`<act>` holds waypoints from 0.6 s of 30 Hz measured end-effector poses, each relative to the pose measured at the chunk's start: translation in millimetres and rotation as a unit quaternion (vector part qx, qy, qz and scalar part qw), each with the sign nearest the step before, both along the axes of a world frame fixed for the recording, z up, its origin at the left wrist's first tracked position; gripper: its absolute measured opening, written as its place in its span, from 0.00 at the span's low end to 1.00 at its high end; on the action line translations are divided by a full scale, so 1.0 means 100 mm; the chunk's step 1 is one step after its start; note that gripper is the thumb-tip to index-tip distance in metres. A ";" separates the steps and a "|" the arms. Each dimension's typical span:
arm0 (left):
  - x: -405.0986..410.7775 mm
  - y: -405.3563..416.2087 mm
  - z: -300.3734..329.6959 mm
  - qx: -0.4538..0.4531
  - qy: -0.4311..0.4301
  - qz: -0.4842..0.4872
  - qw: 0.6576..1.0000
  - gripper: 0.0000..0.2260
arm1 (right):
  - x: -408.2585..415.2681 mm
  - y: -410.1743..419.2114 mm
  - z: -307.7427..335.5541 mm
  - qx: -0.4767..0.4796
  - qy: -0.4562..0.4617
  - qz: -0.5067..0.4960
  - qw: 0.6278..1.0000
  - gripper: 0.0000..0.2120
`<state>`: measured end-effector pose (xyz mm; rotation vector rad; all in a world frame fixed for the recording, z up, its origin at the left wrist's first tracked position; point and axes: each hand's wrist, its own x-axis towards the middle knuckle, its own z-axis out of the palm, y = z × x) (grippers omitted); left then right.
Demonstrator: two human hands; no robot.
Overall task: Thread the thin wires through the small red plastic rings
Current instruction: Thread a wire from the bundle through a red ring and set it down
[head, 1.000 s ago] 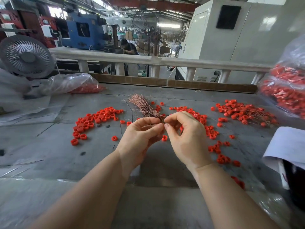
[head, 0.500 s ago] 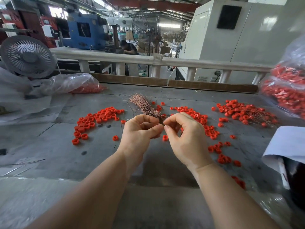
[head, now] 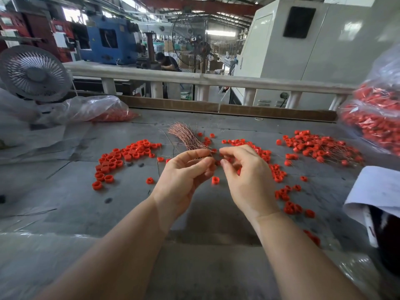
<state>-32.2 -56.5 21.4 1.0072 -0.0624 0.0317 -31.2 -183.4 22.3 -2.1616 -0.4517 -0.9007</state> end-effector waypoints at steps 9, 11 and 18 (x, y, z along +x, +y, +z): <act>0.03 0.08 -0.02 -0.016 0.037 0.136 0.990 0.02 | 0.00 -0.05 -0.02 -0.062 0.041 -0.061 0.995 0.04; 0.03 0.07 -0.03 -0.017 0.040 0.140 0.989 0.02 | 0.01 -0.06 -0.02 -0.037 0.054 -0.056 0.996 0.03; 0.05 0.07 -0.02 -0.016 0.079 0.096 0.992 0.02 | 0.13 -0.14 0.01 0.220 0.133 -0.028 0.966 0.12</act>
